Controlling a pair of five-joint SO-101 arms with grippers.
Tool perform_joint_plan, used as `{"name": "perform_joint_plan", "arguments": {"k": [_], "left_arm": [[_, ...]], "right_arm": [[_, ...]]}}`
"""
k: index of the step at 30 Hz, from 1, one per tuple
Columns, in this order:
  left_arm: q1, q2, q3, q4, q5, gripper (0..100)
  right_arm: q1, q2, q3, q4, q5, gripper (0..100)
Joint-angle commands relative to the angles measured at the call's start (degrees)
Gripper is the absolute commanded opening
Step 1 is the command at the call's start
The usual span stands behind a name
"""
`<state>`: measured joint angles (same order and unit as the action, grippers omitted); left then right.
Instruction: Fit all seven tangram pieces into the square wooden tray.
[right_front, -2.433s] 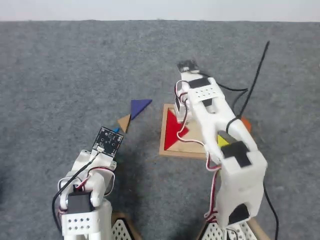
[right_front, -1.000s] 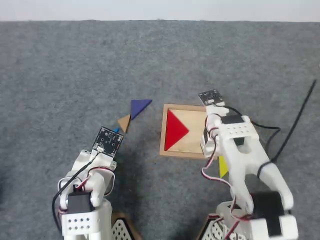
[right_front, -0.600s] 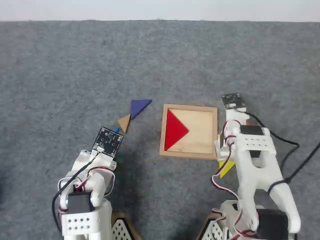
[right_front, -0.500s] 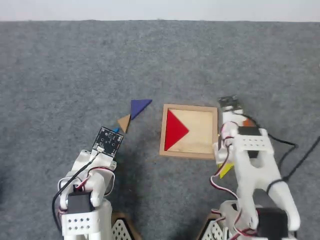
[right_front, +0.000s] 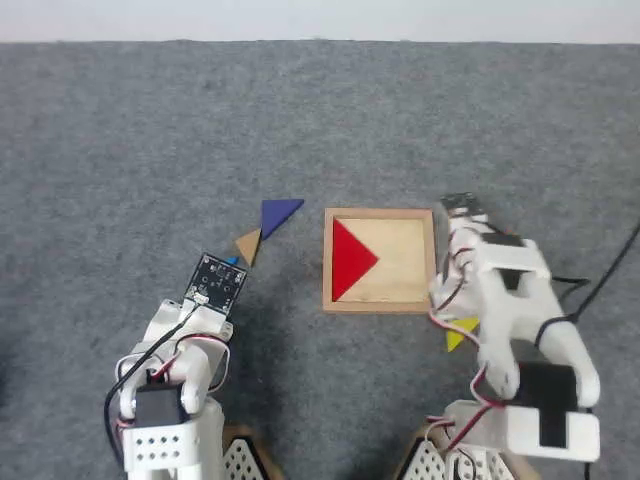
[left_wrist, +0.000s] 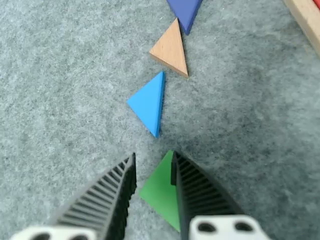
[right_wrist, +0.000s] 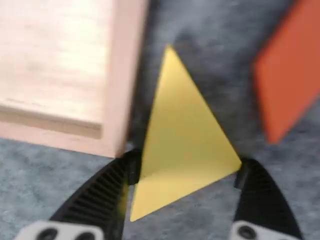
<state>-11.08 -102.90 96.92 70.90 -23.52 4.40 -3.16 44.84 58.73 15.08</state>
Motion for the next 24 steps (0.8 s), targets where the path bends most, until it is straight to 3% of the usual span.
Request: {"name": "perform_joint_plan", "arguments": {"k": [1, 3, 12, 17, 24], "left_arm": [[-0.2, -1.1, -0.4, 0.2, -0.4, 11], [-0.2, -1.1, -0.4, 0.2, -0.4, 11], [-0.2, -1.1, -0.4, 0.1, -0.4, 11], [-0.2, -1.1, -0.4, 0.1, -0.4, 11], [-0.2, -1.1, -0.4, 0.1, -0.4, 11]], "right_arm": [[9.1, 2.2, -4.2, -0.4, 2.4, 11.2], [12.6, 2.4, -5.9, -0.3, 3.6, 7.1], [21.8, 1.9, -13.9, 0.7, 6.1, 7.1], [21.5, 1.8, -18.7, 6.1, 6.0, 8.4], [11.1, 1.8, -21.4, 8.0, 9.4, 21.6]]}}
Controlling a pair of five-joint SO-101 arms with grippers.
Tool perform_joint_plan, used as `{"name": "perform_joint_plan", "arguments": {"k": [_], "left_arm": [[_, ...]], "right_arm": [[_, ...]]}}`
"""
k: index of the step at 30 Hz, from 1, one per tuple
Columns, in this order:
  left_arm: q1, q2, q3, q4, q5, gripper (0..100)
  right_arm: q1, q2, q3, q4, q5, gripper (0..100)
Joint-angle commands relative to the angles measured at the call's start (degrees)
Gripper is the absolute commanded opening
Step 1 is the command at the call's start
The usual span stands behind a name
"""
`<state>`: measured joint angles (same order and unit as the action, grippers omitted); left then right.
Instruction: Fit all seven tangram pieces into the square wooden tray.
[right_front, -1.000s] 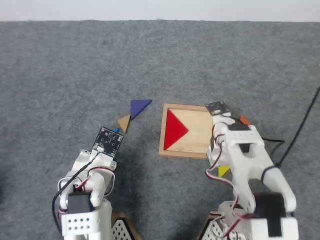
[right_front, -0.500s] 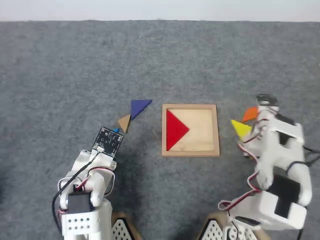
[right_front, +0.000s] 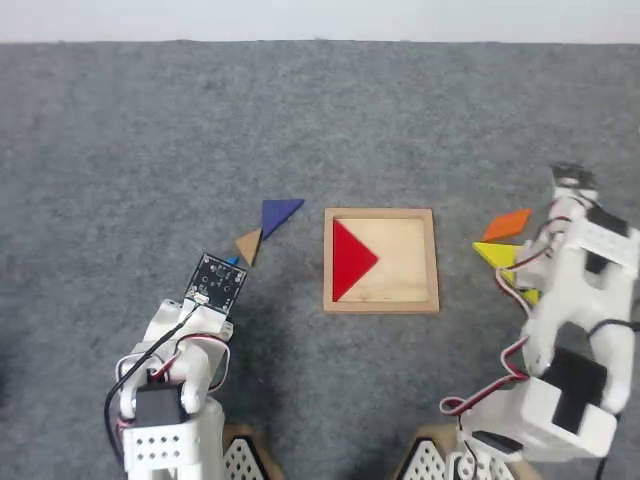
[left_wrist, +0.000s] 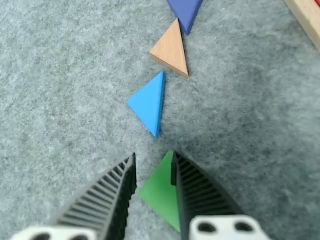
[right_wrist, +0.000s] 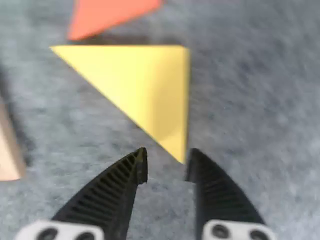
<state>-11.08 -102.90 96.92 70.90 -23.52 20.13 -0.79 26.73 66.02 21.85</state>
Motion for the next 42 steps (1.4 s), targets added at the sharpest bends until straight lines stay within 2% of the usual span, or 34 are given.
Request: {"name": "perform_joint_plan", "arguments": {"k": [1, 6, 11, 14, 22, 33, 39, 42], "left_arm": [[-0.2, -1.1, -0.4, 0.1, -0.4, 11], [-0.2, -1.1, -0.4, 0.1, -0.4, 11], [-0.2, -1.1, -0.4, 0.2, -0.4, 11], [-0.2, -1.1, -0.4, 0.2, -0.4, 11], [-0.2, -1.1, -0.4, 0.2, -0.3, 11], [-0.2, -1.1, -0.4, 0.0, -0.2, 11], [-0.2, -1.1, -0.4, 0.0, -0.2, 11], [-0.2, -1.1, -0.4, 0.0, -0.2, 11]], "right_arm": [[-6.4, -0.6, -3.6, 0.9, 3.8, 23.9], [-11.3, 0.0, -3.8, 1.0, 14.6, 32.9], [-10.2, 0.2, -3.9, 0.6, 27.7, 34.5], [-9.3, 0.3, -3.7, -1.8, 32.5, 34.4], [-5.9, 11.1, -6.2, -9.7, 36.0, 34.4], [-3.0, 23.9, -16.1, -5.9, 36.0, 33.4], [-2.1, 24.2, -15.9, -3.6, 35.8, 15.1], [-1.8, 24.5, -15.9, -4.2, 33.6, 9.9]]}}
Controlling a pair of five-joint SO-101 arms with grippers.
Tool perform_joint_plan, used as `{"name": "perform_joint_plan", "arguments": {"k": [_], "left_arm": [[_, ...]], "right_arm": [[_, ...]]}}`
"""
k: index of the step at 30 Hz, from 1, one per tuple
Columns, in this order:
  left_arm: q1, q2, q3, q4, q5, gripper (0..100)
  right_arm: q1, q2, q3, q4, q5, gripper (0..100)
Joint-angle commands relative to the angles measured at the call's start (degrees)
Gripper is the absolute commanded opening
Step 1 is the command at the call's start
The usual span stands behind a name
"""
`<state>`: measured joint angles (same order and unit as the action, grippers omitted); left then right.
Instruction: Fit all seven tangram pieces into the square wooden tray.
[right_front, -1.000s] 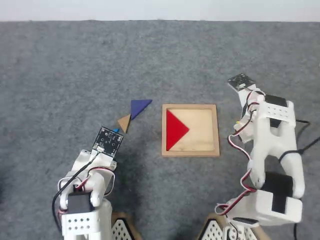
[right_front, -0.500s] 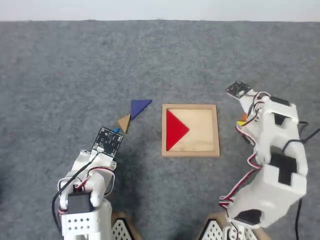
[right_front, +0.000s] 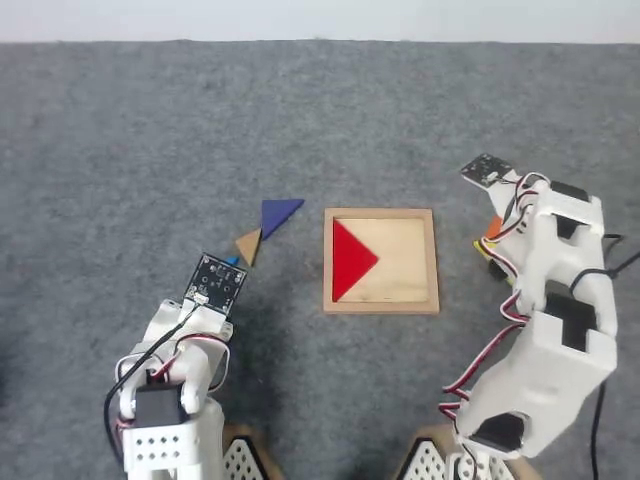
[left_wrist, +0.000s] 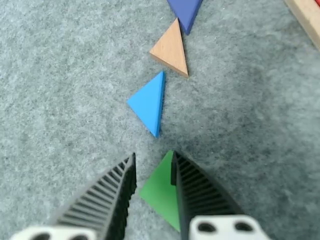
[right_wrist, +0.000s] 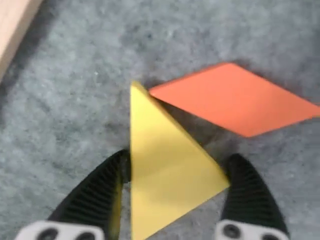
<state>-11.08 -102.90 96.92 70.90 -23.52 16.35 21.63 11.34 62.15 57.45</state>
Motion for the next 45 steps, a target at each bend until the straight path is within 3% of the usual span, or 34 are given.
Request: {"name": "perform_joint_plan", "arguments": {"k": [1, 12, 17, 23, 45], "left_arm": [[-0.2, -1.1, -0.4, 0.0, -0.2, 11], [-0.2, -1.1, -0.4, 0.0, -0.2, 11], [-0.2, -1.1, -0.4, 0.0, -0.2, 11], [-0.2, -1.1, -0.4, 0.0, -0.2, 11], [-0.2, -1.1, -0.4, 0.2, -0.2, 11]], "right_arm": [[2.2, 2.0, -0.5, -0.5, -3.0, 10.0], [6.6, -8.9, -0.4, -2.2, -15.6, 11.1], [11.6, -19.0, 2.6, -0.7, -21.3, 19.1], [10.8, -27.7, 14.2, -3.2, -24.3, 25.3], [6.3, -19.1, 20.8, -9.5, -39.0, 25.7]]}}
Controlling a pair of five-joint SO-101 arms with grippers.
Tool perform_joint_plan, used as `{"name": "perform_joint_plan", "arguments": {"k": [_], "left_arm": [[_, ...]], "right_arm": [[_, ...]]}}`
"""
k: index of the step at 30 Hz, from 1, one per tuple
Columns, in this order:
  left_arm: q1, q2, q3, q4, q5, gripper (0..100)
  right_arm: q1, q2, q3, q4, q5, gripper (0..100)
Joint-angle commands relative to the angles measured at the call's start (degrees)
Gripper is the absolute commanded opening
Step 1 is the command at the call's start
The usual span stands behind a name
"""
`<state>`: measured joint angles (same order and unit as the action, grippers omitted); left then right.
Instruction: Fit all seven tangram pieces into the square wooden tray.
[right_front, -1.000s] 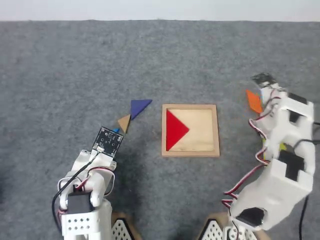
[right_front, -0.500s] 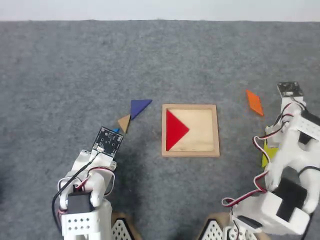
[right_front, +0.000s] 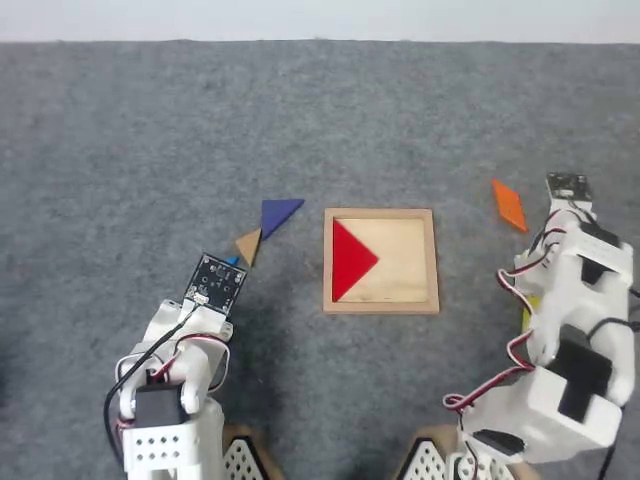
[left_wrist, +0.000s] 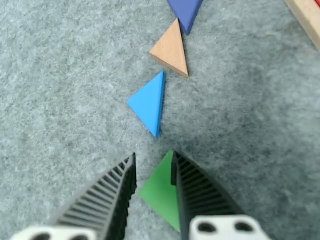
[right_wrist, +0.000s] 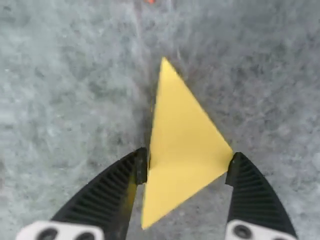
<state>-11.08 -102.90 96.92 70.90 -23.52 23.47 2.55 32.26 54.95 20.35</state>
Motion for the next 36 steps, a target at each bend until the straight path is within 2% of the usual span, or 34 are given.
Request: {"name": "perform_joint_plan", "arguments": {"k": [1, 10, 26, 36], "left_arm": [[-0.2, -1.1, -0.4, 0.2, -0.2, 11], [-0.2, -1.1, -0.4, 0.2, -0.2, 11], [-0.2, -1.1, -0.4, 0.2, -0.2, 11], [-0.2, -1.1, -0.4, 0.2, -0.2, 11]], "right_arm": [[-0.7, 0.0, -0.1, -2.8, -2.3, 25.8], [0.0, 0.0, -0.2, -2.9, -2.1, 38.8], [-2.8, 0.2, 0.0, -1.9, -4.6, 24.9], [-1.9, 4.6, -0.1, -2.1, 0.2, 24.6]]}}
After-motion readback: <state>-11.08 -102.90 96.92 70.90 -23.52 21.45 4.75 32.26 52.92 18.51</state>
